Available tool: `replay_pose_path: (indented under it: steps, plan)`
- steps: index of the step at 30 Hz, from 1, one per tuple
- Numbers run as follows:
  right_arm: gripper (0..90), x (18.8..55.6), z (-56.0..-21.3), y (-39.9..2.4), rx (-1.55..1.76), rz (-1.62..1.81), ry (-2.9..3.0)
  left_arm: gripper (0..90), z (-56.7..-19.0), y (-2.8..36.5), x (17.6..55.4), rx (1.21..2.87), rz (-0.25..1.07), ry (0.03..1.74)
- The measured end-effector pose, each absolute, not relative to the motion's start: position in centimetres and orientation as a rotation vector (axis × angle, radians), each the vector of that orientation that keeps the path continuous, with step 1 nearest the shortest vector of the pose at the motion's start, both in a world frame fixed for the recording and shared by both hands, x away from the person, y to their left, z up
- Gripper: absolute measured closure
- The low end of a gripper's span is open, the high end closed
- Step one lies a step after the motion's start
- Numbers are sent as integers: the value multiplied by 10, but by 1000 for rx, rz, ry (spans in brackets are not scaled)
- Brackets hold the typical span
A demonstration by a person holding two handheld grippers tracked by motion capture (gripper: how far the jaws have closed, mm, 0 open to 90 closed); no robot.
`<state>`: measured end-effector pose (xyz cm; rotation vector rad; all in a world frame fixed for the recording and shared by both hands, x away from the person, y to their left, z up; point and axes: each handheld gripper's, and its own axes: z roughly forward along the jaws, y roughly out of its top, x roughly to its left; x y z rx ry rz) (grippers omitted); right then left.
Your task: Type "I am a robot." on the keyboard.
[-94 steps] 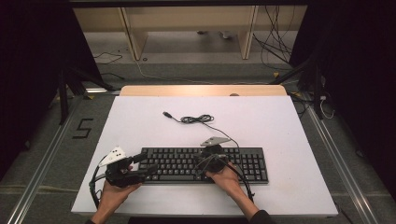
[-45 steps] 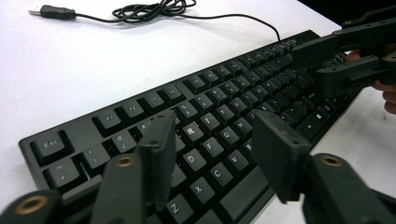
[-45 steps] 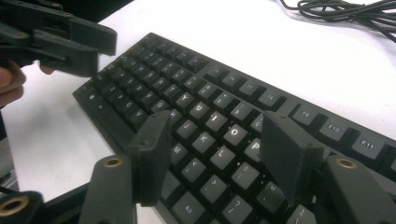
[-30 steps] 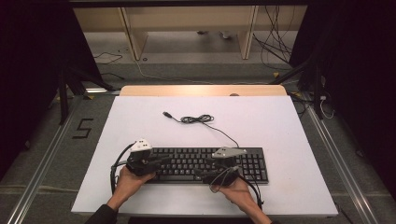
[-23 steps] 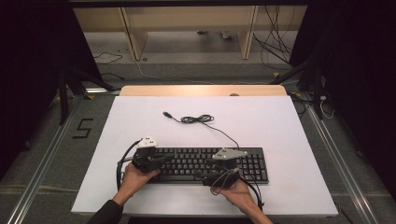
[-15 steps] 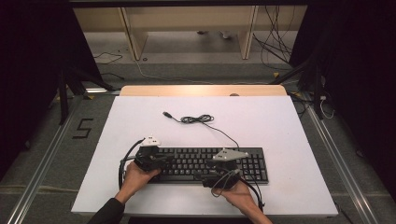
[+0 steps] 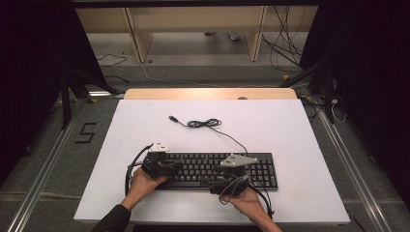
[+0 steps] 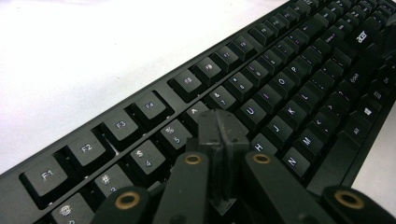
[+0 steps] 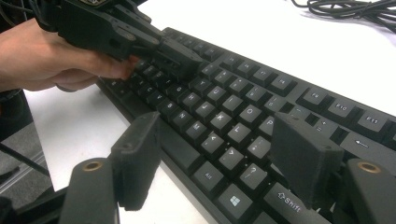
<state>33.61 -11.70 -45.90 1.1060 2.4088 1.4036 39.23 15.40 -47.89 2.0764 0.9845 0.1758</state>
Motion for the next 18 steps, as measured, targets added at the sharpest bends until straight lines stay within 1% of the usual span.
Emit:
replay_pose_path:
  steps: [8,18]
  plan:
    - [339,335,-458,-117,1101,1407,2403,892,-483,155,393,2056,144,991]
    - [337,335,-458,-118,1102,1409,2401,886,-477,156,390,2047,198,983]
